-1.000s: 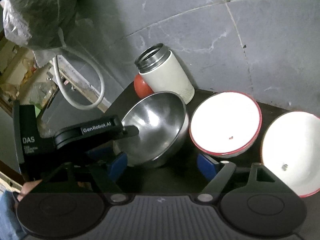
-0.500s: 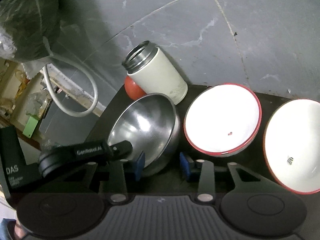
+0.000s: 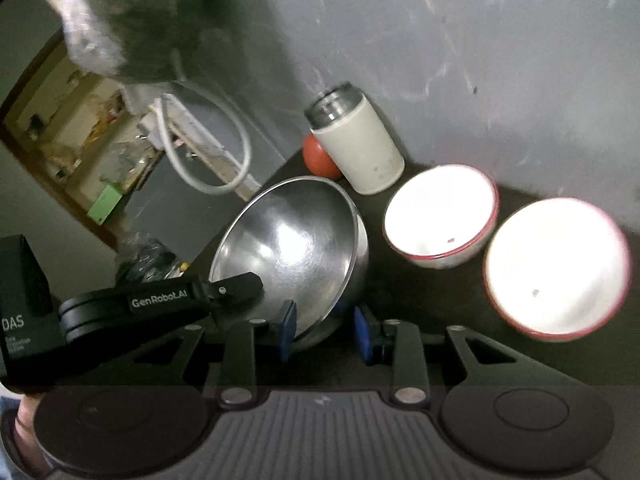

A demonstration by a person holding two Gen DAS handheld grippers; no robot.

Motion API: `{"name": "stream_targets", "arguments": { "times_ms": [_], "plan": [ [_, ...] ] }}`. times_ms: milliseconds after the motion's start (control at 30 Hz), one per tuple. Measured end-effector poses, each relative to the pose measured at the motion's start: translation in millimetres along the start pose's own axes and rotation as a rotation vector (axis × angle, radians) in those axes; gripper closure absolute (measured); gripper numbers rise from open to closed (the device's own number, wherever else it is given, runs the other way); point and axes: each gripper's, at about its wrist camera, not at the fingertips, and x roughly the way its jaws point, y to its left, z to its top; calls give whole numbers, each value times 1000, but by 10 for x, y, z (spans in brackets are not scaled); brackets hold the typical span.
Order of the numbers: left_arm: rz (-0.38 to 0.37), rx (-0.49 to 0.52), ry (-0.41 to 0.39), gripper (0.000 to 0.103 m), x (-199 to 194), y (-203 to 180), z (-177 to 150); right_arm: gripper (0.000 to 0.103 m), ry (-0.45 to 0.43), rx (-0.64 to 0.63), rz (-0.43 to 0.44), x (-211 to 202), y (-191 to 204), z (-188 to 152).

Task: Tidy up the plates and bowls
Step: 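Close the left tool on the steel bowl rim while the right tool grips it too, then carry the steel bowl with both tools beside the plate stack and lower it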

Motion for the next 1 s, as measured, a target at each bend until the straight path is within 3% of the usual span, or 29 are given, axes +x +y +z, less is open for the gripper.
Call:
{"name": "stream_targets", "arguments": {
  "times_ms": [233,467,733,1000],
  "plan": [
    [-70,-39,-30,88,-552,-463,-297,69,-10,-137,35,-803,-60,1],
    [-106,-24,3,87,-838,-926,-660,69,81,-185,61,-1343,-318,-21],
    [-65,-62,120,86,-771,-1163,-1178,68,246,-199,28,-1592,-626,-285],
    [-44,-117,200,85,-528,-1223,-1404,69,365,-240,-11,-1577,-788,-342]
  ]
}}
